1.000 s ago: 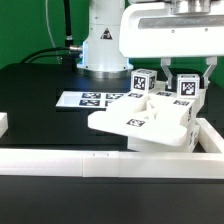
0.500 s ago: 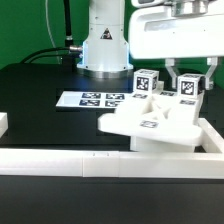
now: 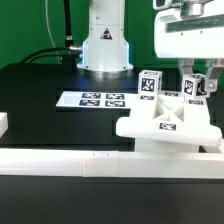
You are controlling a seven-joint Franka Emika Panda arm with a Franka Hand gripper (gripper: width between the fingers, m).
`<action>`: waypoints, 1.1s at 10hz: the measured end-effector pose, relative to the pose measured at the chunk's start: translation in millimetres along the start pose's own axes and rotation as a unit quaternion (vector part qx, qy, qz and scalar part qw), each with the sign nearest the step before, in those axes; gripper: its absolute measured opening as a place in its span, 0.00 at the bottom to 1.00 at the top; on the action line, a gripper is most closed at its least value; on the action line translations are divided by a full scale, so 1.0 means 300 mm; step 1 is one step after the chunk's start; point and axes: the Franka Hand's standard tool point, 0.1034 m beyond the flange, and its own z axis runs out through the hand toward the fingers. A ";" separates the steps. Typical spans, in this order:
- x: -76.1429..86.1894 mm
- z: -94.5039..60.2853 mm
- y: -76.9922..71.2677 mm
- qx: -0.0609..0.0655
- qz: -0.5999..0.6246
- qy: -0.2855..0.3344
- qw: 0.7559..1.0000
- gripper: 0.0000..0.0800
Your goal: Assemble chair
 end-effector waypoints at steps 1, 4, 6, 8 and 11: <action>0.009 -0.008 0.002 -0.002 -0.069 -0.002 0.998 0.67; 0.032 0.000 0.000 -0.004 -0.287 -0.001 0.958 0.80; 0.033 0.000 0.001 -0.006 -0.369 -0.002 0.929 0.81; 0.026 -0.005 -0.002 -0.011 -0.479 -0.002 0.878 0.81; 0.053 -0.013 0.003 -0.009 -0.544 0.002 0.839 0.81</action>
Offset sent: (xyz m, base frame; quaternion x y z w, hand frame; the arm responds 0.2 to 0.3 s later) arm 0.0000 0.0000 0.0000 0.0000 0.0000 -0.2571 0.9664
